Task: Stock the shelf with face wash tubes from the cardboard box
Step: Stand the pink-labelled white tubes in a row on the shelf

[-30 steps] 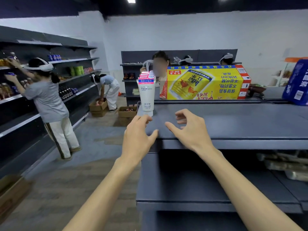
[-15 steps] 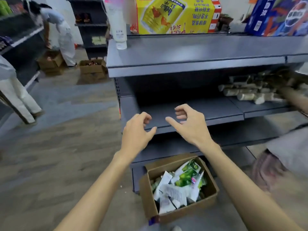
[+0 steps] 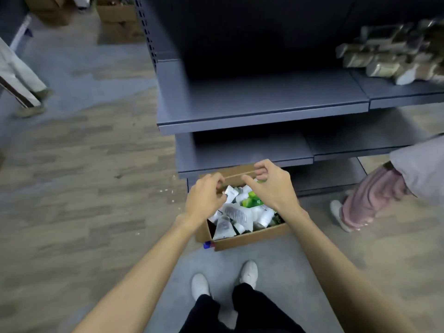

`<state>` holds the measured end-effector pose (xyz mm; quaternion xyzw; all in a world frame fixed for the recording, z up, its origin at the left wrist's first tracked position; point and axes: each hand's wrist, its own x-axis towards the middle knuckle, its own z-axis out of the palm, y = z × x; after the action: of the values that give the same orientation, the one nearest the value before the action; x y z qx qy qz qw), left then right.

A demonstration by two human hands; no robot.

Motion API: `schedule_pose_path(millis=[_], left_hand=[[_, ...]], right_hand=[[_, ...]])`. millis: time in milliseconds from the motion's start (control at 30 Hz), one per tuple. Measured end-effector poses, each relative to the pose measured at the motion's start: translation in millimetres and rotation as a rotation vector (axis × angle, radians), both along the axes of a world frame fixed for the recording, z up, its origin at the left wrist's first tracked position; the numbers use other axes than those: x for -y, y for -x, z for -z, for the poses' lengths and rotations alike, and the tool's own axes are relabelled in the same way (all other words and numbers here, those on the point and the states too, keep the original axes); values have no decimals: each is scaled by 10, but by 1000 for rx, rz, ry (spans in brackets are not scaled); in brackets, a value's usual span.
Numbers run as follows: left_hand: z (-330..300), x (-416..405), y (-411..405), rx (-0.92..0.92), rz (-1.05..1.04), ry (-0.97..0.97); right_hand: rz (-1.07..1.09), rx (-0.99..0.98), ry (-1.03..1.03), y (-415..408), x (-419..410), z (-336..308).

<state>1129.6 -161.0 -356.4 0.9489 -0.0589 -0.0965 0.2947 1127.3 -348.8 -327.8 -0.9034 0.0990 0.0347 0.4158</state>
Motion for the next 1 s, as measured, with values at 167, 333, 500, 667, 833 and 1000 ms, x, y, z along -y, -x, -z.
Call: schedule_pose_path(millis=[167,333,500,667,833,1000], left_hand=[[523,375,300,-126,155,-210],[943,784,495,-194,14,-200],[1202,1036,501,-229,-48,-254],[1273,976,459,-187,-83,-285],[1453,770,424,-71,-123,-29],[1482,772,324,-6,-204,-18]], right_hand=[[-11,-176,20,121,300,505],[-44,-288,84,230,512,840],[-61,-351,65,230,606,1042],[-121,-397,47,114,594,1134],[-180,-410,27,-1,503,1224],[-165,-399,-9,-12,476,1314]])
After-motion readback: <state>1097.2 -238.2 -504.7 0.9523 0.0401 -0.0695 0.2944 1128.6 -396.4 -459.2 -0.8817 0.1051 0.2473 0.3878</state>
